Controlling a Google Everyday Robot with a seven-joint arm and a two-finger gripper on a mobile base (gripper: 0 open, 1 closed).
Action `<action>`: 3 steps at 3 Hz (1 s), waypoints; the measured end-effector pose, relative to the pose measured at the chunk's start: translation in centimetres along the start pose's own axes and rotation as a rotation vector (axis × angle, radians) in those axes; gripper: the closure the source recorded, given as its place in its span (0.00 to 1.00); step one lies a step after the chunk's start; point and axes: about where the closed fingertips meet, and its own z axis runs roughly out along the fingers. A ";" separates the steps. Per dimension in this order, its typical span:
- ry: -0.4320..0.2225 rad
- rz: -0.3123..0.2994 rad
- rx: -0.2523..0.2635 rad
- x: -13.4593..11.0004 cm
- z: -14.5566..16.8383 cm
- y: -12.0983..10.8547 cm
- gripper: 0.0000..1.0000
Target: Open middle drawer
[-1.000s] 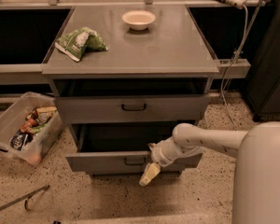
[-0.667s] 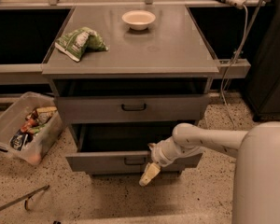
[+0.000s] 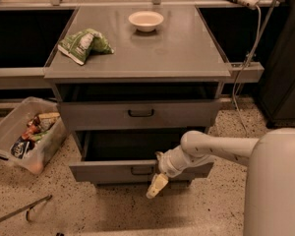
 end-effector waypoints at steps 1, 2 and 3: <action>-0.019 0.038 -0.021 0.2 -0.5 1.8 0.00; -0.019 0.038 -0.022 0.2 -0.4 1.8 0.00; -0.005 0.044 -0.052 0.4 -0.2 3.0 0.00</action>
Offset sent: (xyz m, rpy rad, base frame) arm -0.1578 -0.0025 -0.0265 0.1100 0.2232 -0.0456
